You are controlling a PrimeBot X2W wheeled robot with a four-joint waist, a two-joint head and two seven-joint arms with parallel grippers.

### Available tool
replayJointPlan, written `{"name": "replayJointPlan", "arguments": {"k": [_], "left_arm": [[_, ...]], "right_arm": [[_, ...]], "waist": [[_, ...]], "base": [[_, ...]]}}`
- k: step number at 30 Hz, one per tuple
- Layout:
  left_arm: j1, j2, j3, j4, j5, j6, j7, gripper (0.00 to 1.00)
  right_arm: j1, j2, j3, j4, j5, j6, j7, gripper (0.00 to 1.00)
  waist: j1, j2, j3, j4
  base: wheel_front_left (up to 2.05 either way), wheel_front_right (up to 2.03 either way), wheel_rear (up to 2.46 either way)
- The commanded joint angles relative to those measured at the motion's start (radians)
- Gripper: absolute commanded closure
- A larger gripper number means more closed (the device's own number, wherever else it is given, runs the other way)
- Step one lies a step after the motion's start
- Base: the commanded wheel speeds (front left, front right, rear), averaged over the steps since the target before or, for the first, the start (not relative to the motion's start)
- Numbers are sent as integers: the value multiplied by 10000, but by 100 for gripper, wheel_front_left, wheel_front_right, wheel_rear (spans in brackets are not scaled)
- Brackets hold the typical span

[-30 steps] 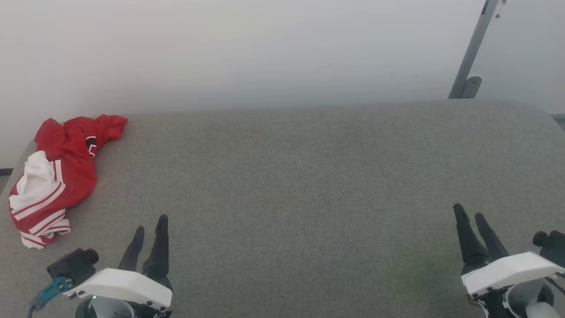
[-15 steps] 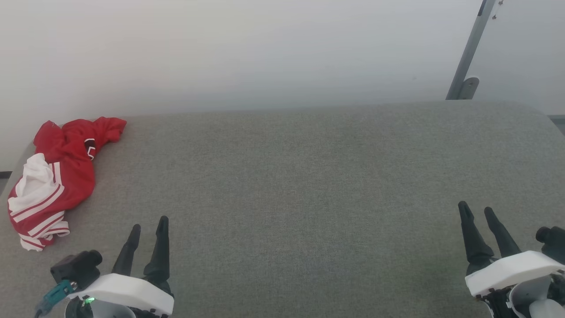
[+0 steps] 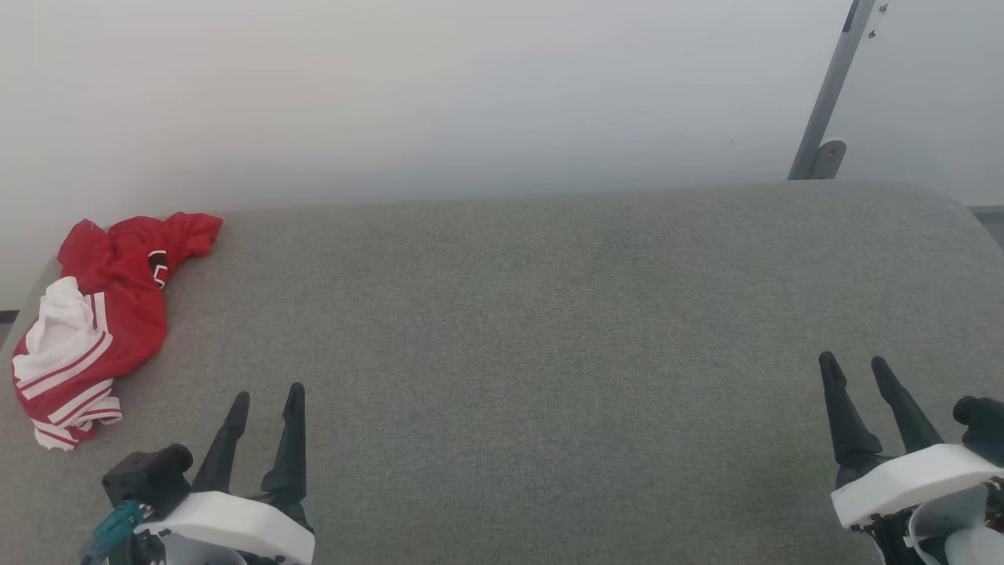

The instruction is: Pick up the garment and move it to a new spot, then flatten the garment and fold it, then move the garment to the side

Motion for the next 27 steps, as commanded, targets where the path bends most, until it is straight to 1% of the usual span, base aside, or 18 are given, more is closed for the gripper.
{"name": "replayJointPlan", "arguments": {"k": [1, 12, 27], "left_arm": [[70, 7, 33, -86, 273, -58, -100, 0], [98, -53, 103, -152, 1239, -168, -344, 0], [192, -123, 146, -214, 2263, -260, -603, 0]], "right_arm": [[-1, -103, 31, -116, -220, 3, -109, 0], [43, -246, 105, -218, -1066, 3, -330, 0], [77, -408, 185, -299, -2001, 4, -564, 0]], "waist": [[0, -1, -5, -3], [0, -1, -61, -51], [0, -1, -156, -97]], "base": [[0, 0, 0], [0, 0, 0], [0, 0, 0]]}}
